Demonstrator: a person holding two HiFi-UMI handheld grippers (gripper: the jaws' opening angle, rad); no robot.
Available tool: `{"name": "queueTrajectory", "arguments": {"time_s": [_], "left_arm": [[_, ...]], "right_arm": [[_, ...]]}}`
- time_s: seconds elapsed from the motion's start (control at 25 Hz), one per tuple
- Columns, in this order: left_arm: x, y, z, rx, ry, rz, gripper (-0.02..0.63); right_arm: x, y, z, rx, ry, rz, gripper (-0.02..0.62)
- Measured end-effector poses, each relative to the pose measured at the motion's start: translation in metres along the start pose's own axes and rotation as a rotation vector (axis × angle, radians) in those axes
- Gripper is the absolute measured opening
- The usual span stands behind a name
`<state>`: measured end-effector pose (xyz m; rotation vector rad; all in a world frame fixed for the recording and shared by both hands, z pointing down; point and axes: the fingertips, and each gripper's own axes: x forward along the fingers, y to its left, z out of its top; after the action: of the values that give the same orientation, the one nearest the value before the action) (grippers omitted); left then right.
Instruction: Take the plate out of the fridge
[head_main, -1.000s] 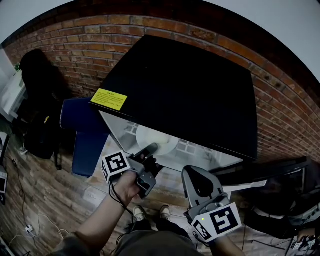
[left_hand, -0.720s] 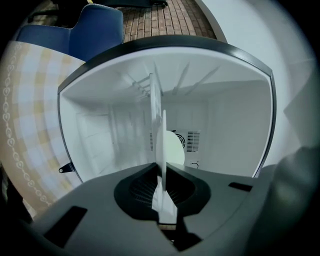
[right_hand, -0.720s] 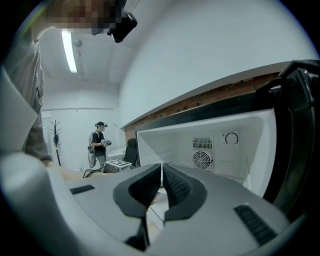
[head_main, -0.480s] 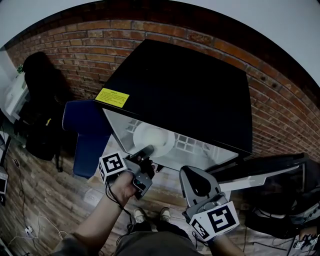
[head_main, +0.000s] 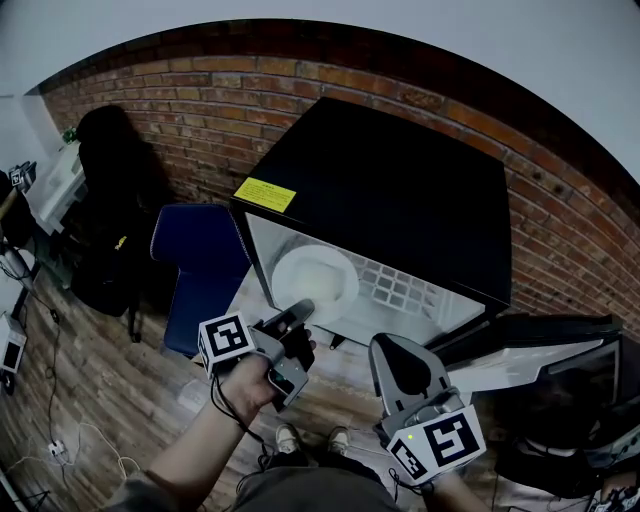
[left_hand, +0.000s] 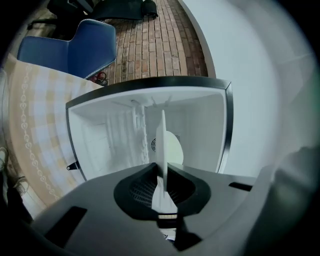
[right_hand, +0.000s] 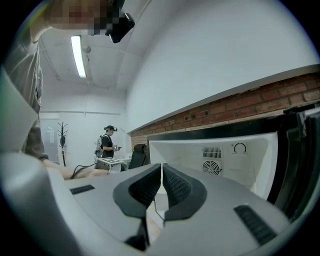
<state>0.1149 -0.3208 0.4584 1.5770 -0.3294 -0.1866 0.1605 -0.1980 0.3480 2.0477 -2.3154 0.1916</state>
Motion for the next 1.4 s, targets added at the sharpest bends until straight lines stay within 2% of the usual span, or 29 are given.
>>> {"name": "queueTrajectory", "arguments": {"time_s": [0.44, 0.96, 1.4], "left_arm": [[-0.063, -0.040, 0.012, 0.025, -0.104, -0.056, 0.041], [-0.142, -0.052, 0.039, 0.039, -0.264, -0.068, 0.041], [-0.191, -0.051, 0.052, 0.054, -0.349, -0.073, 0.041]], "right_arm": [[0.001, 0.033, 0.025, -0.039, -0.065, 0.086, 0.032], [0.017, 0.075, 0.040, -0.067, -0.098, 0.208, 0.032], [0.034, 0.111, 0.040, -0.072, -0.098, 0.298, 0.032]]}}
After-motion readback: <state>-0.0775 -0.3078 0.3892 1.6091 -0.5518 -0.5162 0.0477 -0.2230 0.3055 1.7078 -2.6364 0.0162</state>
